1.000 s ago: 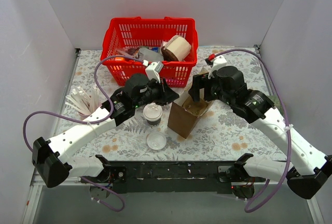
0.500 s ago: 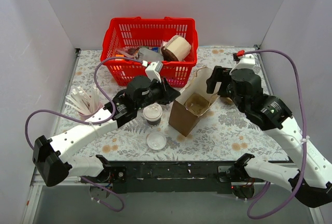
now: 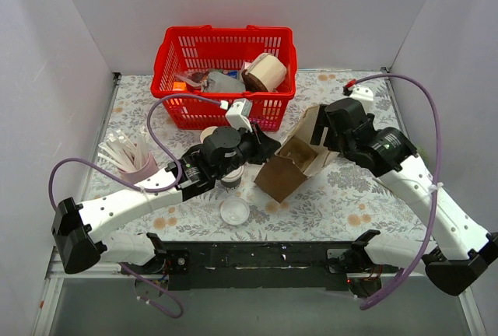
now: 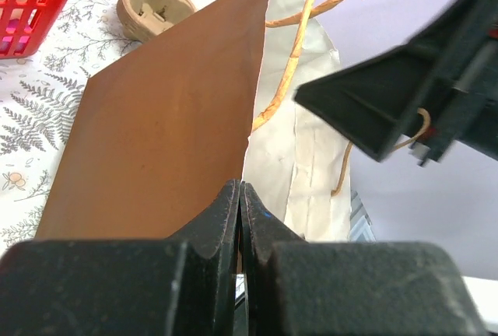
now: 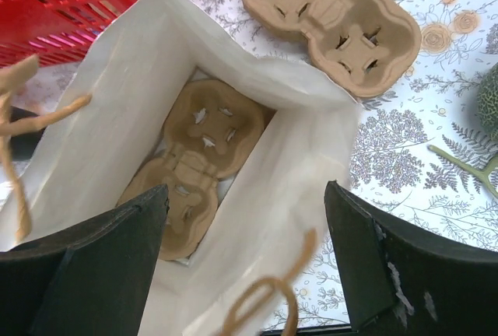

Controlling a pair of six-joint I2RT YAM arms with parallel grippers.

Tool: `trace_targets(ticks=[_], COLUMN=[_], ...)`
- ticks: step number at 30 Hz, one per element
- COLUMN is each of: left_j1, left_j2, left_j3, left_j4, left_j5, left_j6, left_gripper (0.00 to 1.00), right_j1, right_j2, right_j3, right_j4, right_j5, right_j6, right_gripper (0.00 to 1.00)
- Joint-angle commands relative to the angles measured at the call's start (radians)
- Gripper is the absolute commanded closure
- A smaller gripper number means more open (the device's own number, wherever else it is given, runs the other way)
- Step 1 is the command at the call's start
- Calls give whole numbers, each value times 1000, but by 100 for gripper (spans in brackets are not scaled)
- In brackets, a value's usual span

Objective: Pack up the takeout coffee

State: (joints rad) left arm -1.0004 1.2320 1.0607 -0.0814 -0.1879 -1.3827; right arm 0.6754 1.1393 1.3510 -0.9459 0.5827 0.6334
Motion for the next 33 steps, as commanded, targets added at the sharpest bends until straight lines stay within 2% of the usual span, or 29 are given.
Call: trace_targets(ticks=[1,4,6,9,13,16,21,22,25,26,27,28,29,30,31,32,33], left_j1=[-18,-24,-26,-37,-43,-49,-55,-56,-58,-60,-61,-61,-60,-61,-63,-61,-61], left_j2=[21,15,9,1,0,-5,-2,0,9,11,14,17,18,15,11,-8,-18], left_j3=[-10,-13,-15,-15,-11,-13,-16,-16,-10,-4,-1,8,7,5,2,-14,-25], left_j4=[5,5,6,6,8,5,5,6,6,6,9,12,20,40,49,64,75], left_j5=[-96,-79,-67,-64,-67,-68,-78,-78,-65,-50,-27,-10,46,68,89,158,183], left_j6=[-33,-53,-72,-87,-105,-113,-122,-127,-127,-115,-105,-99,-73,-62,-55,-39,-14], left_gripper=[100,100,100,100,100,100,100,100,100,100,99,96,87,81,68,46,29], right_j1=[-14,-22,-27,-40,-141,-209,-235,-237,-240,-241,-241,-241,-241,-241,-243,-243,-241], right_j2=[-70,-76,-56,-50,-43,-10,-15,-15,-30,-38,-39,-41,-49,-56,-64,-81,-88], right_j3=[58,109,160,131,59,51,-29,-65,-125,-130,-127,-121,-106,-99,-92,-81,-75], right_j4=[36,53,7,-11,84,56,78,90,151,171,185,199,229,243,260,283,289], right_j5=[26,2,20,49,-90,-182,-291,-309,-392,-418,-460,-478,-497,-517,-524,-527,-515], right_j6=[-30,-77,-77,-46,-54,-67,-77,-77,-93,-104,-113,-153,-170,-187,-208,-251,-264], right_gripper=[12,12,11,11,12,15,25,28,50,71,81,91,99,99,99,99,99])
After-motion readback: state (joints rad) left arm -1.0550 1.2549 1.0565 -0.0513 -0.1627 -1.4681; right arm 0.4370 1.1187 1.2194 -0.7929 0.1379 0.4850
